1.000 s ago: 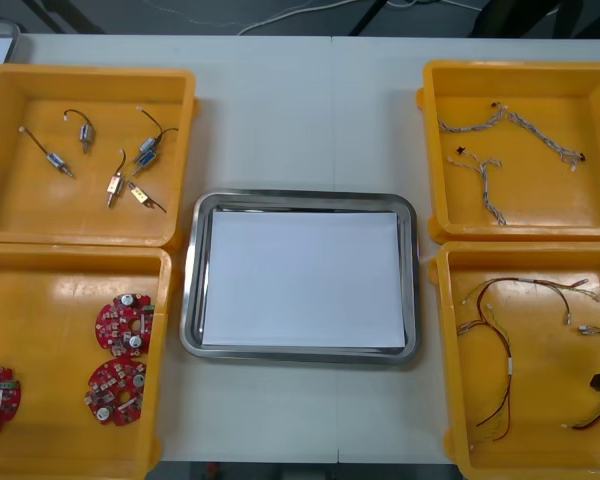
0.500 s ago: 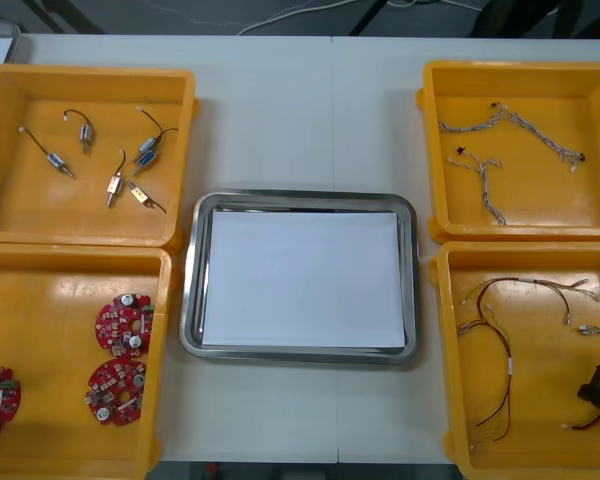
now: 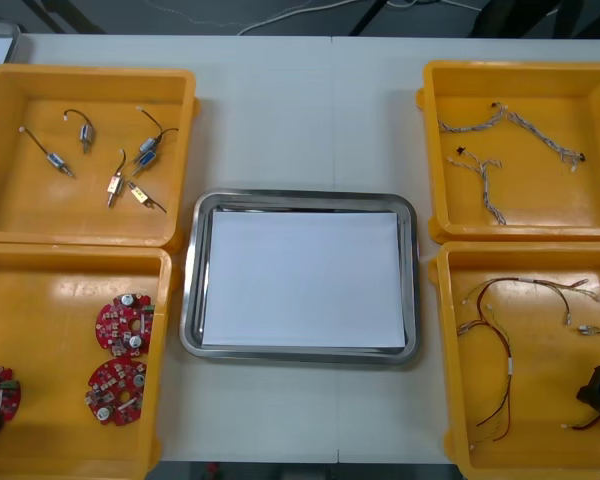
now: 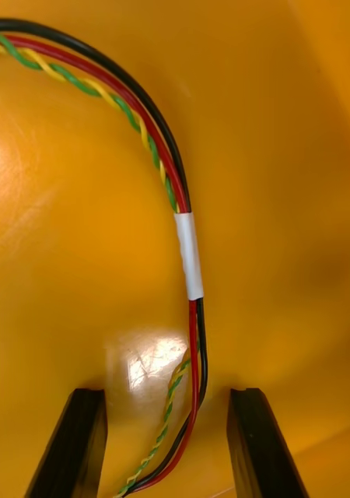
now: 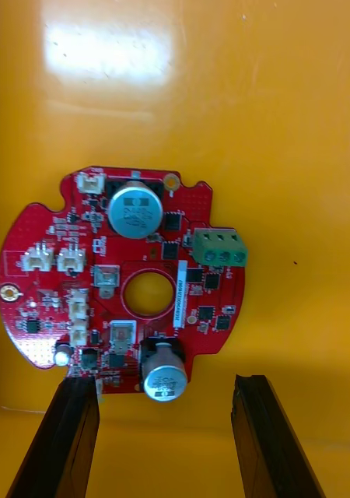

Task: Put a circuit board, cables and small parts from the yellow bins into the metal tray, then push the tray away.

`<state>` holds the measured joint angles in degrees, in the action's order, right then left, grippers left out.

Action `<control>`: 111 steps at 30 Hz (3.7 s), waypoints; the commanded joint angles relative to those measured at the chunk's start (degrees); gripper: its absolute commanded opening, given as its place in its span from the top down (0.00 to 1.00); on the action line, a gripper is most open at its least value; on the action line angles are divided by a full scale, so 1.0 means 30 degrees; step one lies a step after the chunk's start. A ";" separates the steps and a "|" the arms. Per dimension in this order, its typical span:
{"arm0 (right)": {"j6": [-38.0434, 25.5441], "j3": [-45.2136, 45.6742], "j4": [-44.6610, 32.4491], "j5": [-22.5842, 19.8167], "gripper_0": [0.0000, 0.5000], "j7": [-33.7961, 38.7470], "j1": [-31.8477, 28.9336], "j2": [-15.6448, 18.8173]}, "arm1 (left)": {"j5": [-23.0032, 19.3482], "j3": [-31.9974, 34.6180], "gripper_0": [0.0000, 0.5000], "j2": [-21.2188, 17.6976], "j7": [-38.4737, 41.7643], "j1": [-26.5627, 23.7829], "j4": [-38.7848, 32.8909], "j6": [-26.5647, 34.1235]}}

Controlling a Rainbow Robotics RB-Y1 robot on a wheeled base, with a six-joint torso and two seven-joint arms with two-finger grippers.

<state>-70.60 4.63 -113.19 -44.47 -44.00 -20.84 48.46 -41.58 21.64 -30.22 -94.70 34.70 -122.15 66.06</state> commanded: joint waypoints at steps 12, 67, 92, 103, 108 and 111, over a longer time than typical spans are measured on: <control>0.0126 -0.0869 -0.0034 0.0762 1.00 0.1161 -0.0230 -0.0158 | 0.0881 -0.0974 0.00 0.0259 -0.1509 0.0766 -0.0036 -0.0222; -0.8252 0.0127 -0.3256 0.0264 0.00 0.2011 0.4458 -0.3966 | 0.1730 -0.1560 1.00 0.0230 -0.0806 -0.1051 0.0520 -0.0515; -0.8897 0.1153 -0.3872 0.0791 0.00 1.0273 0.5454 -0.2589 | 0.0910 -0.3142 1.00 0.0025 -0.0571 -0.2574 0.0462 0.0042; -0.7989 0.0186 -0.3872 0.2315 0.00 1.3378 0.4722 -0.2238 | 0.0647 -0.4343 1.00 -0.0063 -0.0542 -0.3014 0.0022 0.0833; -0.6553 -0.1191 -0.3608 0.3516 0.00 1.4989 0.4370 -0.1652 | 0.0500 -0.4461 1.00 -0.0063 -0.0630 -0.3014 -0.0183 0.1155; -0.6055 -0.1514 -0.3198 0.3721 0.00 1.5282 0.4370 -0.1681 | 0.0441 -0.4461 1.00 -0.0151 -0.0777 -0.3014 -0.0212 0.1185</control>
<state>-90.26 2.02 -122.96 -34.21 -1.48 -6.47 41.34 -39.07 10.96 -30.25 -94.70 25.37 -122.60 68.42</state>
